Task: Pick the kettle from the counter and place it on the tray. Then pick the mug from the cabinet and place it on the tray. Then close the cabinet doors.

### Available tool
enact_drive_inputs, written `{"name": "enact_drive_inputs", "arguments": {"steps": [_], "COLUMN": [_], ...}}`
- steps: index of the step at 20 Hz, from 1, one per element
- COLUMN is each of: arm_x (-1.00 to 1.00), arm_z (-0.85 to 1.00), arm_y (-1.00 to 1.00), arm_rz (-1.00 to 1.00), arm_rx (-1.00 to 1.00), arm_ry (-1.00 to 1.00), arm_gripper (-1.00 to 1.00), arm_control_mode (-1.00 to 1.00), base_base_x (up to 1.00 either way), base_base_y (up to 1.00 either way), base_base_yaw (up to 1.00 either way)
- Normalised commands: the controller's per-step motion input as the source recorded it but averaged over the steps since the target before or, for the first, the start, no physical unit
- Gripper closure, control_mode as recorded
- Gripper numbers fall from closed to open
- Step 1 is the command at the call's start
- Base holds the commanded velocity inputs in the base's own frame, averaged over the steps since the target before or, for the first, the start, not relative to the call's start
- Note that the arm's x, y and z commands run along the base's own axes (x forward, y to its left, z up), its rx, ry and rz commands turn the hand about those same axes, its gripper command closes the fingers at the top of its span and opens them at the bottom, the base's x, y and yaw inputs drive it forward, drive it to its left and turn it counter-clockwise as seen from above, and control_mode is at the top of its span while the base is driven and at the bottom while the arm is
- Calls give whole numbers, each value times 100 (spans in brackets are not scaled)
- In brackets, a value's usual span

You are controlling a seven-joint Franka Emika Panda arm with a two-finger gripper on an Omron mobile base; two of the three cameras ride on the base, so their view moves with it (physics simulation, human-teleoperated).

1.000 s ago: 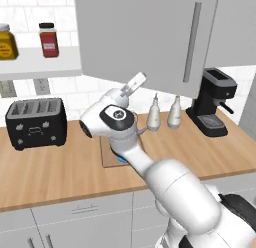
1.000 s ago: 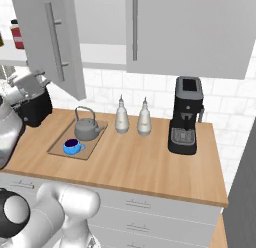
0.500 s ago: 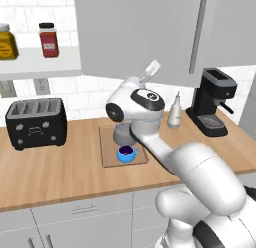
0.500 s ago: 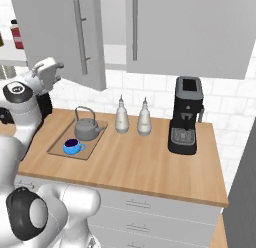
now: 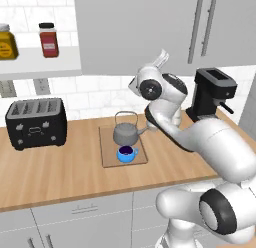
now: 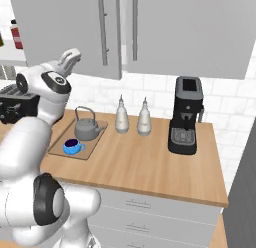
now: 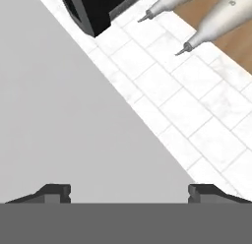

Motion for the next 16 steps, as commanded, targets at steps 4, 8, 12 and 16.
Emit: {"name": "enact_drive_inputs", "arguments": {"steps": [4,8,12,16], "arm_x": [73,76,75,69], "arm_z": [1,0,0,0], "arm_y": [-51,-42,-36,-28], "arm_rz": [32,33,32,31], "arm_rx": [9,8,7,5], "arm_ry": [14,16,20,22], "arm_gripper": [-100,-100,-100,-100], "arm_control_mode": [-100,-100,-100,-100], "base_base_x": [0,0,0,0], "base_base_y": [0,0,0,0], "base_base_yaw": [0,0,0,0]}}
